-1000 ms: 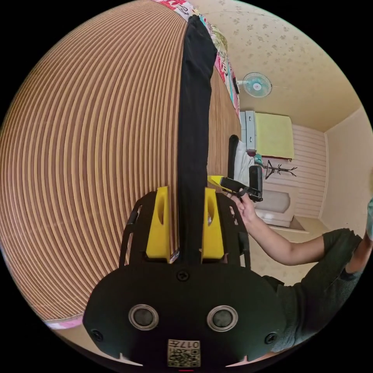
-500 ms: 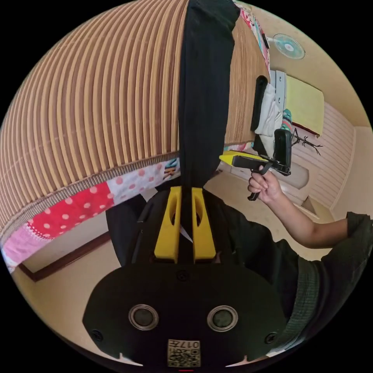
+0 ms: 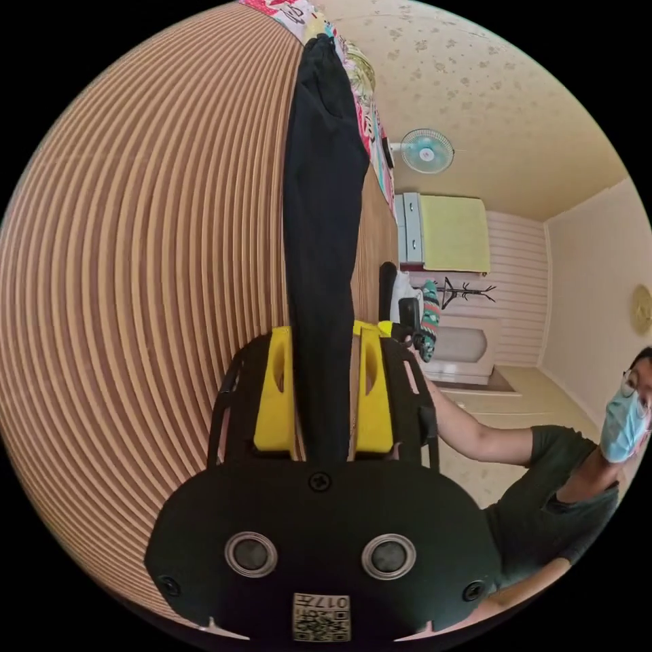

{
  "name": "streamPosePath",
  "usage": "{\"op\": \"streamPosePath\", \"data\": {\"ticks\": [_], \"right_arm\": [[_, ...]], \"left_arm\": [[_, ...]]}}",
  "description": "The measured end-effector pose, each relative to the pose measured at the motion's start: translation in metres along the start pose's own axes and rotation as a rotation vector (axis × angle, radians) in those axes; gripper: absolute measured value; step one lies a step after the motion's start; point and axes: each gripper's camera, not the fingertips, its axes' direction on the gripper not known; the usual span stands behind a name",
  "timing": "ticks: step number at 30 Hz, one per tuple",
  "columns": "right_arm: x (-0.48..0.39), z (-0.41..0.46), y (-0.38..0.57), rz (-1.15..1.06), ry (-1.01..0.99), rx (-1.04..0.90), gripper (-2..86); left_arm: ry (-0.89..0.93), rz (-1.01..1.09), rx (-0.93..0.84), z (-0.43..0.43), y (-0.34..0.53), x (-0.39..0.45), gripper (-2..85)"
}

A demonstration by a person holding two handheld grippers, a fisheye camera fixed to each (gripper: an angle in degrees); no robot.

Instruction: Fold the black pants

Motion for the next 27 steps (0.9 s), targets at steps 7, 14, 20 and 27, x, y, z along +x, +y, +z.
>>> {"op": "streamPosePath", "data": {"ticks": [7,14,20,27], "right_arm": [[-0.009,0.024,-0.009,0.039,-0.091,0.009,5.8],[-0.081,-0.021,0.079,-0.169,-0.275,0.128,3.3],[-0.158,-0.049,0.155,-0.293,-0.339,0.138,5.5],[-0.274,-0.083,0.219,-0.486,-0.337,0.145,3.0]], "left_arm": [[0.058,-0.053,-0.076,0.034,0.010,0.007,3.5],[0.410,0.167,0.027,0.017,0.085,0.072,7.6],[0.329,0.304,0.042,0.001,0.159,0.170,6.5],[0.281,0.468,0.106,-0.032,0.238,0.303,2.9]]}}
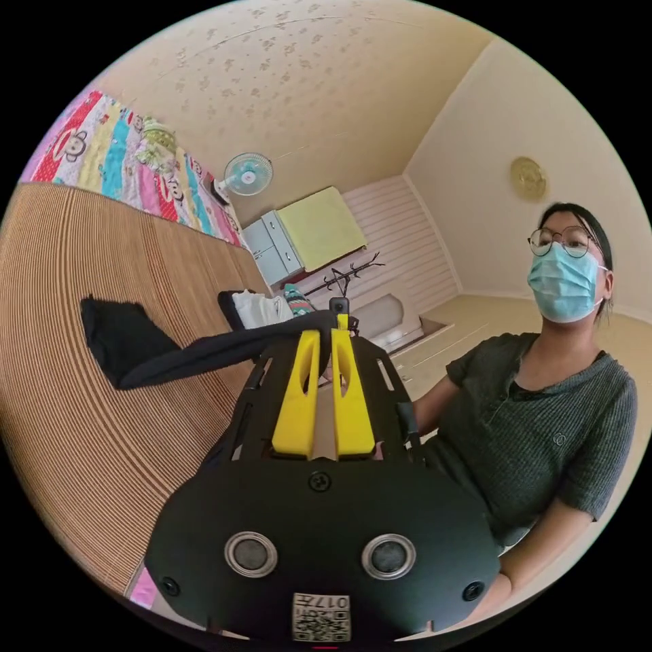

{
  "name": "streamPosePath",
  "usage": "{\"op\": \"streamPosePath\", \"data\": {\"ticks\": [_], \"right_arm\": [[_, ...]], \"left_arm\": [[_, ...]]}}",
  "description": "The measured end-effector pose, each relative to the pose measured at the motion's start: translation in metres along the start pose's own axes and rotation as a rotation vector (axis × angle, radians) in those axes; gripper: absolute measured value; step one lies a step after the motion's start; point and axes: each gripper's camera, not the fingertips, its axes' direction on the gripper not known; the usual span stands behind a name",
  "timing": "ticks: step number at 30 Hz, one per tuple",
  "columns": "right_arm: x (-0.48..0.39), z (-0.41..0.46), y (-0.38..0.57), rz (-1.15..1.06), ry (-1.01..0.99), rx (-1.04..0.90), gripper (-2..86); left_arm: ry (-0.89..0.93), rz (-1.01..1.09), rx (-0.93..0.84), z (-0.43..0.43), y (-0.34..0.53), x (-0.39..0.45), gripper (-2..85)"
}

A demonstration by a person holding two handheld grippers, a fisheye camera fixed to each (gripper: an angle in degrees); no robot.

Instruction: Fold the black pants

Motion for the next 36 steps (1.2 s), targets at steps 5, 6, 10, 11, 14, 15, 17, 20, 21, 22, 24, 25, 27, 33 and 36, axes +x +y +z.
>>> {"op": "streamPosePath", "data": {"ticks": [5,6,10,11,14,15,17,20,21,22,24,25,27,33,36], "right_arm": [[-0.134,0.008,-0.019,-0.265,0.051,-0.069,2.1],[-0.147,0.009,-0.019,-0.289,0.054,-0.072,2.1],[-0.226,0.014,-0.009,-0.418,0.097,-0.092,2.1],[-0.243,0.014,-0.008,-0.451,0.098,-0.084,2.0],[-0.263,0.015,-0.021,-0.453,0.145,-0.067,2.0],[-0.262,0.016,-0.026,-0.443,0.164,-0.068,2.0],[-0.240,0.022,-0.051,-0.373,0.249,-0.071,1.9],[-0.177,0.035,-0.088,-0.213,0.353,-0.072,1.9],[-0.164,0.038,-0.094,-0.192,0.380,-0.076,1.9],[-0.139,0.047,-0.106,-0.163,0.454,-0.084,2.0],[-0.102,0.061,-0.121,-0.099,0.548,-0.090,2.0],[-0.078,0.072,-0.126,-0.088,0.600,-0.099,1.9],[-0.043,0.085,-0.126,-0.053,0.640,-0.113,1.9],[0.066,0.109,-0.054,0.158,0.718,-0.255,1.7],[0.122,0.114,0.010,0.307,0.751,-0.466,1.6]], "left_arm": [[0.008,0.197,-0.009,0.002,-0.011,0.111,3.1],[0.001,0.256,-0.039,0.004,-0.014,0.138,3.1],[-0.005,0.420,-0.170,0.015,-0.021,0.218,3.1],[0.001,0.435,-0.179,0.016,-0.023,0.227,3.1],[-0.018,0.410,-0.178,0.024,-0.037,0.248,3.4],[-0.041,0.369,-0.165,0.026,-0.046,0.245,3.4],[-0.106,0.303,-0.133,0.029,-0.058,0.230,3.5],[-0.230,0.143,-0.098,0.035,-0.082,0.180,3.5],[-0.270,0.103,-0.105,0.038,-0.091,0.155,3.6],[-0.290,0.067,-0.120,0.041,-0.099,0.129,3.6],[-0.305,-0.005,-0.130,0.042,-0.108,0.085,3.6],[-0.311,-0.056,-0.121,0.041,-0.110,0.056,3.7],[-0.324,-0.113,-0.121,0.039,-0.106,0.017,3.9],[-0.495,-0.351,-0.254,0.057,-0.020,-0.081,5.2],[-0.503,-0.563,-0.290,0.061,0.051,-0.116,8.5]]}}
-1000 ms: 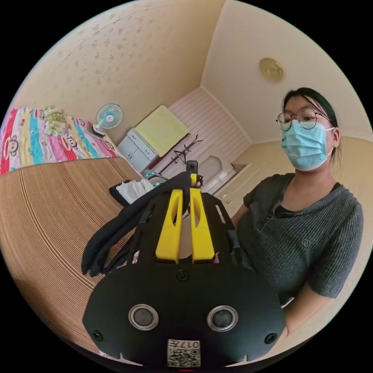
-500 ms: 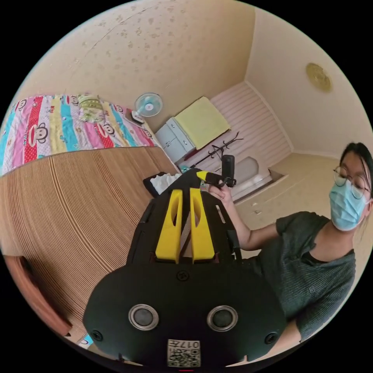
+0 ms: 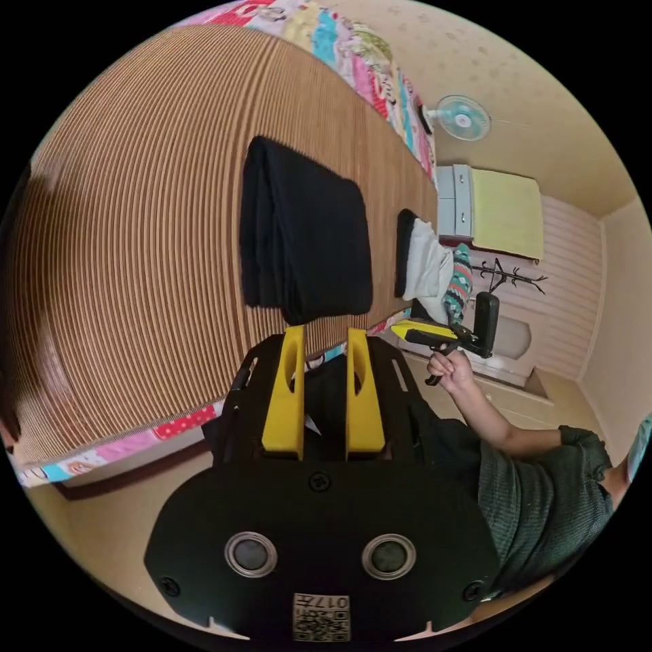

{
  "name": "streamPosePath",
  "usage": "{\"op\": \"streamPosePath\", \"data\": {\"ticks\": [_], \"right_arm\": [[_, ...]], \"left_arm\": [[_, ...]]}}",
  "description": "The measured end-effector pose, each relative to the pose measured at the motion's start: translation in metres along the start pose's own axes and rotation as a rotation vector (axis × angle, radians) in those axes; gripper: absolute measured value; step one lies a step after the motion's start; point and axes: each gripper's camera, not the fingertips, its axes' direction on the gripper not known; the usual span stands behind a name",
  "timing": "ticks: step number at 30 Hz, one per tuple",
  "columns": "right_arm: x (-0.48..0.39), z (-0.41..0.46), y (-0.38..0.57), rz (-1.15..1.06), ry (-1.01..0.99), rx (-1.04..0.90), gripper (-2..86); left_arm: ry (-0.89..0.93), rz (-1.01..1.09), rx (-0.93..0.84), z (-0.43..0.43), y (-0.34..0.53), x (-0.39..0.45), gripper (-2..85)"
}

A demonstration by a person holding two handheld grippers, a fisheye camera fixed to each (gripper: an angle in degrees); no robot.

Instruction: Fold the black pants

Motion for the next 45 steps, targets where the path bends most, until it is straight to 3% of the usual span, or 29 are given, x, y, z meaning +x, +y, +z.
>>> {"op": "streamPosePath", "data": {"ticks": [4,12,17,20,23,27,31,36,45], "right_arm": [[0.064,0.038,0.034,0.130,-0.020,-0.177,3.5],[0.160,0.010,-0.037,0.256,-0.351,-0.006,17.7],[0.199,0.039,-0.101,0.298,-0.434,-0.020,21.4],[0.212,0.061,-0.112,0.328,-0.486,-0.034,19.6],[0.223,0.058,-0.097,0.326,-0.408,0.020,16.8],[0.245,0.054,-0.063,0.415,-0.458,0.044,13.5],[0.248,0.051,-0.024,0.400,-0.455,-0.065,6.1],[0.229,0.049,0.014,0.413,-0.603,-0.061,3.3],[0.101,0.051,-0.016,0.119,-0.638,-0.181,1.7]], "left_arm": [[0.119,-0.160,-0.055,0.031,0.037,-0.048,9.9],[0.163,-0.156,0.223,-0.015,-0.031,-0.078,15.4],[0.073,-0.145,0.133,-0.011,-0.086,-0.091,16.8],[-0.040,-0.117,-0.065,0.020,-0.097,-0.091,16.1],[-0.078,-0.135,-0.002,0.017,-0.084,-0.088,15.0],[0.005,-0.201,-0.054,0.023,-0.052,-0.103,13.3],[0.138,-0.221,-0.183,0.037,0.000,-0.119,8.6],[0.296,-0.238,-0.091,0.011,0.077,-0.133,6.4],[0.218,-0.204,0.165,-0.144,0.200,-0.135,6.0]]}}
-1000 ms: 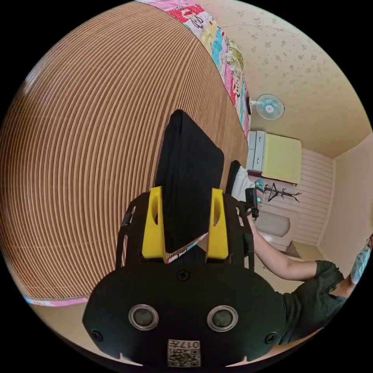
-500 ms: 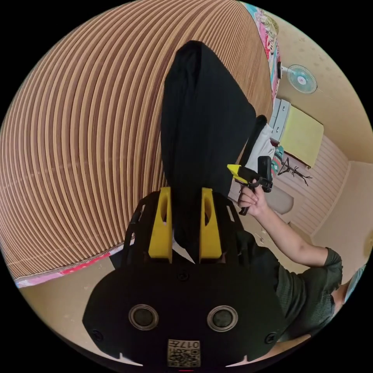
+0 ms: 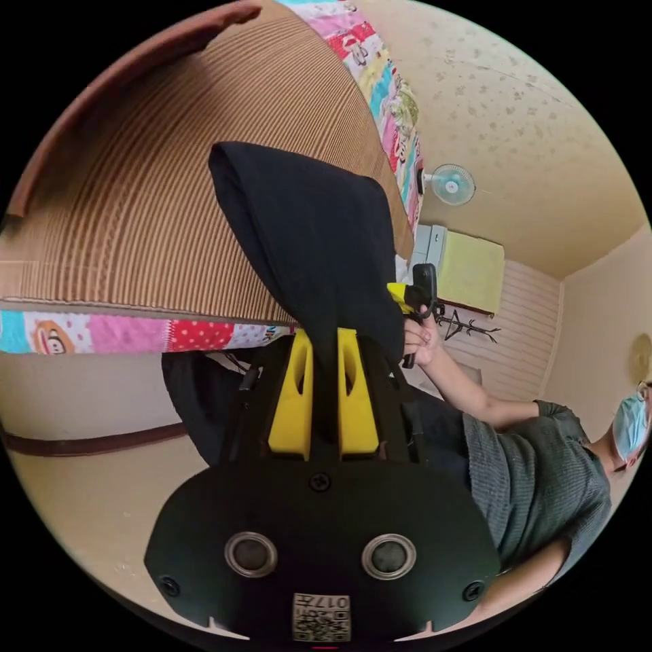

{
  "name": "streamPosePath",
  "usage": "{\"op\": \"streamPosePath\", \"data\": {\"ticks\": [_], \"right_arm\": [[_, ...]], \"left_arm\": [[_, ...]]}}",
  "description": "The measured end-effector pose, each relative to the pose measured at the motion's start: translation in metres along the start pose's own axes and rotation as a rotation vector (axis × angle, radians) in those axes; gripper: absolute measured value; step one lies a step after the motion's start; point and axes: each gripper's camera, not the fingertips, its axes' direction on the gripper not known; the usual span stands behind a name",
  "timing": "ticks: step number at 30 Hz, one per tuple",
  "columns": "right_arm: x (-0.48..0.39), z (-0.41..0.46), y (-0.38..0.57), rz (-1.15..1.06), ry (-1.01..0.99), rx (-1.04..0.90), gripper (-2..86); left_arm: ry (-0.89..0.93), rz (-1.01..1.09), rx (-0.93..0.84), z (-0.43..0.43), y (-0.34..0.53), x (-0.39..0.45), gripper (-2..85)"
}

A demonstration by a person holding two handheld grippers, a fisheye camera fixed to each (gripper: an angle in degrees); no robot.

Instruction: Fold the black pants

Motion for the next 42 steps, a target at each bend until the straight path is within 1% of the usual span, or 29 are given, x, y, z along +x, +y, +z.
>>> {"op": "streamPosePath", "data": {"ticks": [3,5,7,9,10,11,13,15,17,18,19,20,21,22,23,24,25,26,27,28,29,30,32,34,35,37,39,40,42], "right_arm": [[-0.054,0.037,-0.017,-0.075,-0.079,-0.022,1.6],[-0.109,0.072,-0.028,-0.156,-0.101,-0.001,1.6],[-0.149,0.101,-0.039,-0.217,-0.115,0.014,1.6],[-0.182,0.129,-0.054,-0.277,-0.147,0.023,1.5],[-0.200,0.147,-0.065,-0.306,-0.145,0.037,1.5],[-0.210,0.164,-0.077,-0.299,-0.098,0.042,1.4],[-0.209,0.187,-0.095,-0.223,0.012,0.001,1.2],[-0.195,0.204,-0.103,-0.170,0.112,-0.080,0.9],[-0.159,0.201,-0.093,-0.134,0.258,-0.143,0.6],[-0.147,0.195,-0.087,-0.124,0.290,-0.151,0.6],[-0.119,0.179,-0.073,-0.100,0.338,-0.165,0.5],[-0.087,0.153,-0.055,-0.059,0.378,-0.175,0.5],[-0.070,0.138,-0.044,-0.032,0.400,-0.178,0.4],[-0.033,0.103,-0.019,0.040,0.453,-0.186,0.3],[0.005,0.062,0.013,0.147,0.522,-0.193,0.3],[0.024,0.040,0.032,0.213,0.562,-0.191,0.3],[0.060,-0.007,0.079,0.369,0.640,-0.173,0.3],[0.088,-0.051,0.134,0.527,0.672,-0.135,0.3],[0.099,-0.071,0.163,0.606,0.667,-0.106,0.2],[0.114,-0.108,0.225,0.756,0.624,-0.028,0.2],[0.119,-0.136,0.285,0.871,0.560,0.085,0.2],[0.119,-0.148,0.315,0.913,0.520,0.155,0.2],[0.104,-0.168,0.411,0.989,0.372,0.431,0.2],[0.090,-0.163,0.462,0.997,0.293,0.591,0.1],[0.083,-0.153,0.485,0.994,0.249,0.660,0.1],[0.078,-0.131,0.506,0.996,0.203,0.704,0.1],[0.079,-0.106,0.512,1.003,0.162,0.688,0.2],[0.081,-0.089,0.510,1.006,0.137,0.661,0.2],[0.083,-0.069,0.499,0.989,0.101,0.635,0.2]], "left_arm": [[-0.058,0.083,0.105,-0.090,0.023,0.020,6.0],[-0.129,0.150,0.130,-0.150,0.029,0.037,6.1],[-0.271,0.234,0.150,-0.231,0.028,0.063,6.4],[-0.376,0.261,0.202,-0.290,0.025,0.080,7.0],[-0.450,0.259,0.266,-0.324,0.023,0.087,7.7],[-0.489,0.246,0.302,-0.339,0.021,0.088,8.1],[-0.566,0.116,0.438,-0.380,0.012,0.070,8.8],[-0.596,-0.013,0.495,-0.387,0.004,0.037,7.8],[-0.581,-0.148,0.479,-0.372,0.001,-0.013,7.0],[-0.540,-0.258,0.413,-0.349,0.002,-0.055,6.4],[-0.484,-0.316,0.399,-0.323,0.014,-0.091,4.7],[-0.441,-0.316,0.419,-0.311,0.024,-0.105,3.4],[-0.335,-0.290,0.505,-0.294,0.050,-0.127,1.8],[-0.202,-0.252,0.635,-0.280,0.083,-0.147,1.1],[-0.134,-0.254,0.694,-0.273,0.101,-0.158,0.9],[0.019,-0.281,0.786,-0.259,0.136,-0.183,0.6],[0.163,-0.339,0.863,-0.244,0.168,-0.207,0.4],[0.232,-0.380,0.911,-0.236,0.184,-0.219,0.3],[0.367,-0.449,0.989,-0.222,0.211,-0.238,0.4],[0.493,-0.494,1.038,-0.214,0.228,-0.254,0.5],[0.534,-0.497,1.064,-0.213,0.234,-0.259,0.5],[0.554,-0.485,1.106,-0.219,0.242,-0.263,0.8],[0.513,-0.443,1.106,-0.240,0.239,-0.259,2.7],[0.424,-0.367,1.096,-0.278,0.226,-0.242,8.1],[0.408,-0.354,1.101,-0.287,0.223,-0.237,9.4],[0.351,-0.318,1.132,-0.322,0.217,-0.223,13.5],[0.266,-0.327,1.133,-0.341,0.214,-0.215,16.6],[0.186,-0.352,1.096,-0.348,0.211,-0.213,18.3],[0.097,-0.390,1.003,-0.349,0.200,-0.214,20.5]]}}
